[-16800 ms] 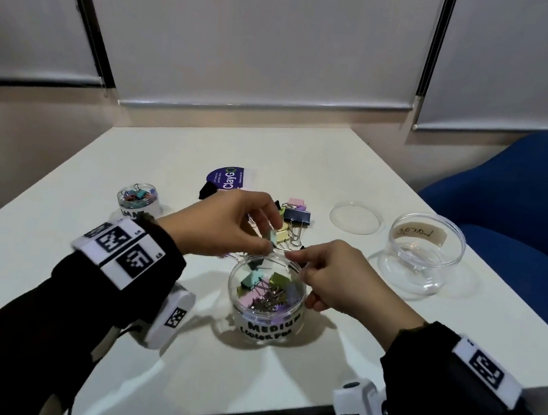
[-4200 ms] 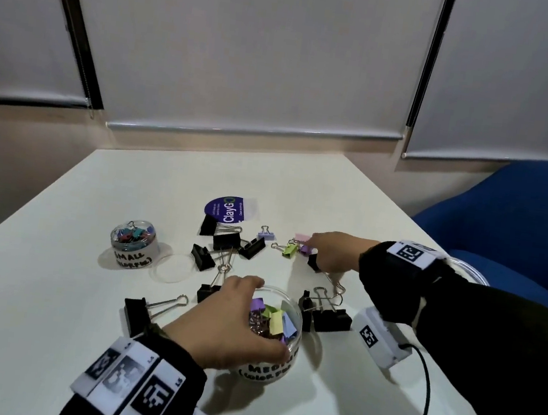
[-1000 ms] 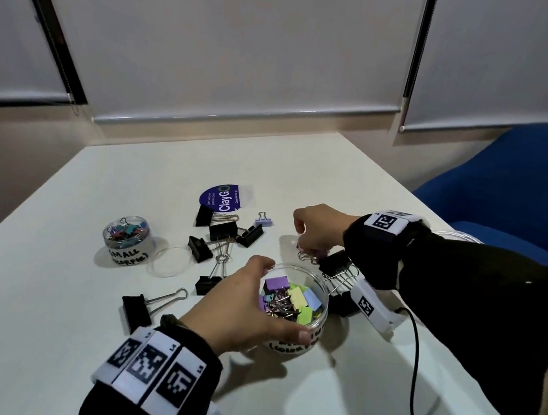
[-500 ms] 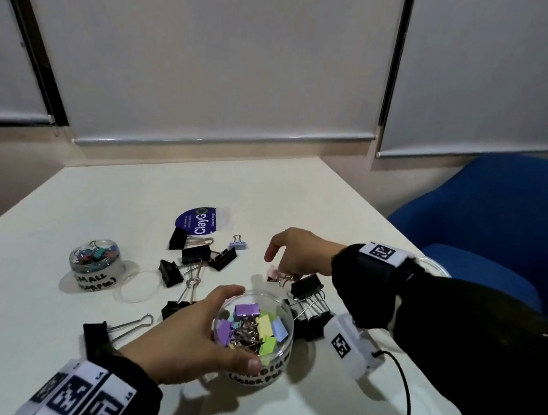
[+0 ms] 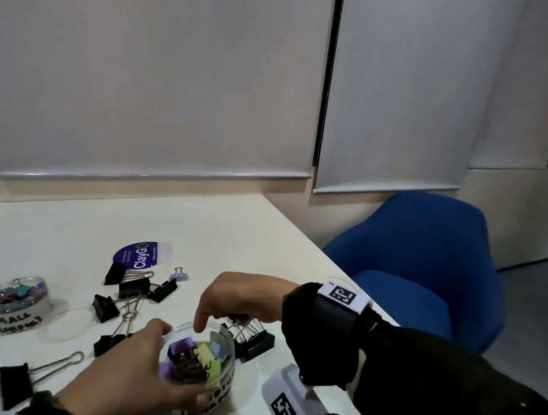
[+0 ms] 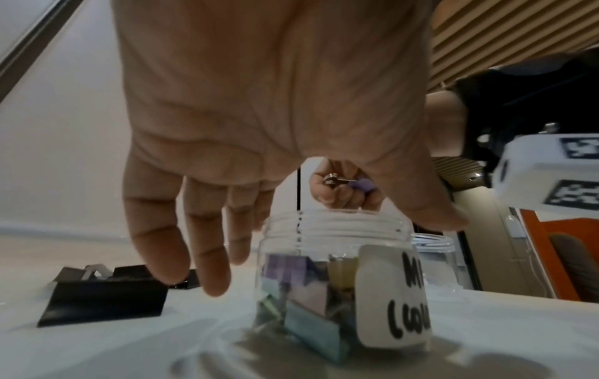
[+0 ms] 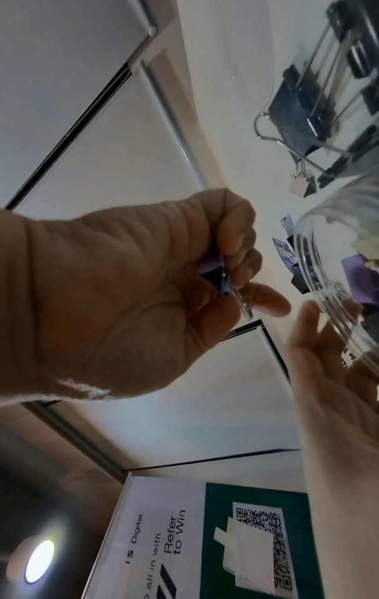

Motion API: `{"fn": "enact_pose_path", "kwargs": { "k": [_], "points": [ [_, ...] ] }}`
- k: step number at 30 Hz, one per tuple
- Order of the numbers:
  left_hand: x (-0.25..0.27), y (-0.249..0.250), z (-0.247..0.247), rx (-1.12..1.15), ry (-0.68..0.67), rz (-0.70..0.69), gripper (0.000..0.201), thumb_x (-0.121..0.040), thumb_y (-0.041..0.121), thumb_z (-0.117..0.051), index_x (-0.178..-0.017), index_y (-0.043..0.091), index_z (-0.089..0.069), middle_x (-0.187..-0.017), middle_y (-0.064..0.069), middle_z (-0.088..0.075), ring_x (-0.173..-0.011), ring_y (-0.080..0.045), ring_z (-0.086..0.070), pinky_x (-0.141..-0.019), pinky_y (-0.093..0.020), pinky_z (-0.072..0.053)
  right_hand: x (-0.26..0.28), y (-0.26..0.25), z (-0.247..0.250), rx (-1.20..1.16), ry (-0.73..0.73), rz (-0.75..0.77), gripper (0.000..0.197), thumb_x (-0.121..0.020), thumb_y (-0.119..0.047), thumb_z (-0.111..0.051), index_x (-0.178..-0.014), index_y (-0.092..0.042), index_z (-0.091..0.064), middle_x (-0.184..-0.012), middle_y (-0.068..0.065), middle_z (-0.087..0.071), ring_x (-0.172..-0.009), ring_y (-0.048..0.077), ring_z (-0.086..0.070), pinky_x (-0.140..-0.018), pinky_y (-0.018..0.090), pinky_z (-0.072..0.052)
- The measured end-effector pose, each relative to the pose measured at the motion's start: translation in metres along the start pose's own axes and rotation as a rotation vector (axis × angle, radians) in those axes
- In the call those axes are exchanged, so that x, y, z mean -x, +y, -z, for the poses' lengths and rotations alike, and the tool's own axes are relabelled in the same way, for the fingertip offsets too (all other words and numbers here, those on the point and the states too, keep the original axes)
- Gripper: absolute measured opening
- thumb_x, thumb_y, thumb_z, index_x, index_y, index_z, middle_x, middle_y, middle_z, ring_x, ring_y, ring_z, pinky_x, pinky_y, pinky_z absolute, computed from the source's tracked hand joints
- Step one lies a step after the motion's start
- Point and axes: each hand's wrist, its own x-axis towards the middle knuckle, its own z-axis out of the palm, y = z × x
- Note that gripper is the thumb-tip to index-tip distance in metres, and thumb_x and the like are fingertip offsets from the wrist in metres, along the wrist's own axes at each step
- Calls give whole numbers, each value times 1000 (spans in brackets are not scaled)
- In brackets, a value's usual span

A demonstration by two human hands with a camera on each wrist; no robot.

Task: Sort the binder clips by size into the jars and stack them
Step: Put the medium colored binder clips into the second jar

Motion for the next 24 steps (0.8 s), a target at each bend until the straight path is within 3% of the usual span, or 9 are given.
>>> {"fn": "enact_pose_path", "kwargs": {
  "k": [2,4,7,9,11,14,16,20,24],
  "points": [
    [1,-2,1,4,-40,-41,126,-44,69,-78,-148,34,-16,-140,14,-45,-114,-3,-52,-85,-15,-38,11,-2,-3,55,15,32,29,-87,-16,-61,-111,-1,-66,-84,7,-54,-61,18,-38,-60,28,-36],
    [0,-4,5,29,-74,-72,124,-45,66,-77,-148,42,-13,-141,15,-43,-105,2,-59,-83,-11,-41,14,-7,-7,71,26,83,27,-88,-10,-56,-110,1,-66,-96,14,-62,-71,20,-47,-64,28,-40],
    [-2,6,6,43,-108,-131,101,-55,57,-82,-136,50,-21,-120,26,-48,-84,16,-60,-68,-6,-42,33,-5,-10,80,145,151,23,-84,3,-53,-102,-2,-68,-79,6,-64,-75,20,-59,-62,25,-48],
    [-5,8,4,21,-79,-123,99,-54,61,-81,-136,49,-25,-129,20,-49,-92,6,-60,-71,-9,-40,35,-3,-11,110,192,198,23,-80,3,-61,-98,-6,-71,-85,7,-70,-80,19,-65,-70,28,-54],
    [-9,4,2,-14,-71,-112,104,-52,63,-80,-140,45,-26,-138,14,-46,-98,-3,-56,-73,-13,-39,35,-5,-12,135,225,220,24,-75,1,-68,-96,-8,-73,-84,6,-69,-76,16,-61,-61,24,-49],
    [-11,3,0,-23,-72,-105,106,-55,58,-83,-142,36,-27,-134,15,-47,-97,-3,-54,-71,-11,-38,30,-3,-10,71,223,190,23,-75,6,-67,-94,-7,-69,-64,3,-61,-56,13,-57,-46,17,-43],
    [-7,3,0,-31,-57,-105,107,-57,55,-84,-144,33,-26,-140,11,-46,-104,-6,-53,-78,-16,-39,24,0,-10,-36,213,148,19,-78,10,-62,-87,-7,-65,-58,6,-61,-48,14,-57,-45,18,-48],
    [-1,2,2,-46,-60,-84,105,-63,44,-85,-148,32,-23,-141,4,-48,-113,-12,-53,-87,-21,-41,16,5,-19,-112,140,131,20,-83,14,-58,-77,-5,-59,-64,16,-64,-47,18,-62,-50,24,-57],
    [2,3,2,-46,-70,-90,103,-66,36,-84,-147,32,-23,-137,2,-52,-104,-10,-54,-81,-19,-41,11,8,-31,5,50,120,28,-85,12,-53,-72,-11,-63,-55,9,-64,-45,11,-61,-51,22,-56]
  ]
}}
